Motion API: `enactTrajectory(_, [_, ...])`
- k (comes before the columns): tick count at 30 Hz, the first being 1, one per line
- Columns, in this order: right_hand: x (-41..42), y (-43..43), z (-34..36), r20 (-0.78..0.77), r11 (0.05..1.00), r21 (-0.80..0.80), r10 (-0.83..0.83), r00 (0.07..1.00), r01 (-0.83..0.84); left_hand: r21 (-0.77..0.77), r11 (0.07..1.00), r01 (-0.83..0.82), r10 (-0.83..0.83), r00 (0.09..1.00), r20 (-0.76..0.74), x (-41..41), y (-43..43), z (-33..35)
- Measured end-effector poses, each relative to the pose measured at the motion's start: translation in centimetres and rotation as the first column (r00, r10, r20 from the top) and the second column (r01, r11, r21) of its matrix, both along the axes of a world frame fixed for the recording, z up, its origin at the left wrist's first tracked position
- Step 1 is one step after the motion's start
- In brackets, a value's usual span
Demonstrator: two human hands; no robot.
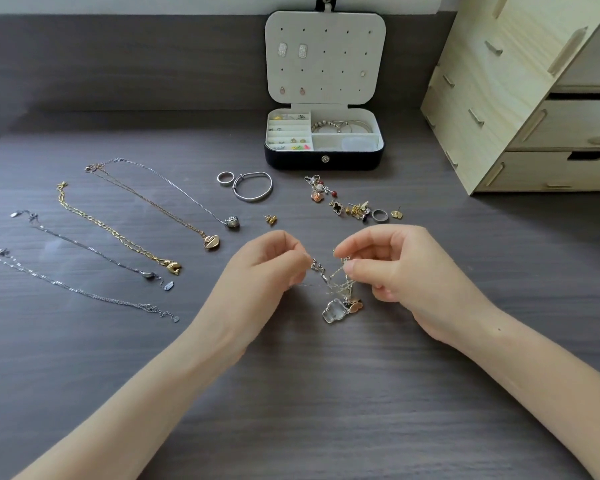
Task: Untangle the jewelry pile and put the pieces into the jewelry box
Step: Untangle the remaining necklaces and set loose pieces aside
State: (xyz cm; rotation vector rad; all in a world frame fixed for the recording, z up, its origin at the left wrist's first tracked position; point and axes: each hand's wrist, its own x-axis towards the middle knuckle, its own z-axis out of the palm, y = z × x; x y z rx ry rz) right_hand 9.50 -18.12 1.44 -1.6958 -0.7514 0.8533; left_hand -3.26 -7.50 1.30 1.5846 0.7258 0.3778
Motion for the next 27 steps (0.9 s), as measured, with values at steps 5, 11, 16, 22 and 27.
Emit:
enactTrajectory(5, [-0.2, 0.1, -0.7, 0.284, 0.999, -0.037, 0.020, 0.959, -0.010, 0.338, 0.940, 0.057, -0.012, 0.991, -0.134, 0.1, -0.6, -0.7])
enactTrajectory(11, [-0.4, 0.1, -1.3, 0.490, 0.996, -0.086, 0.052, 0.870, -0.011, 0.515, 0.857, -0.036, 0.115, 0.986, -0.124, 0.6, -1.0, -1.4])
enactTrajectory(16, [-0.2, 0.3, -1.4, 0.536, 0.996, -0.089, 0.065, 0.842, -0.021, 0.518, 0.855, 0.014, 0.080, 0.984, -0.158, 0.5, -0.9, -1.2])
enactTrajectory(22, [-0.2, 0.2, -1.5, 0.542, 0.997, -0.072, 0.052, 0.839, -0.016, 0.337, 0.942, -0.002, 0.020, 0.999, -0.050, 0.4, -0.5, -1.3])
enactTrajectory(27, [-0.1, 0.3, -1.5, 0.546, 0.995, -0.092, 0.072, 0.835, -0.025, 0.227, 0.974, 0.000, -0.018, 0.997, 0.077, 0.4, -0.2, -1.1])
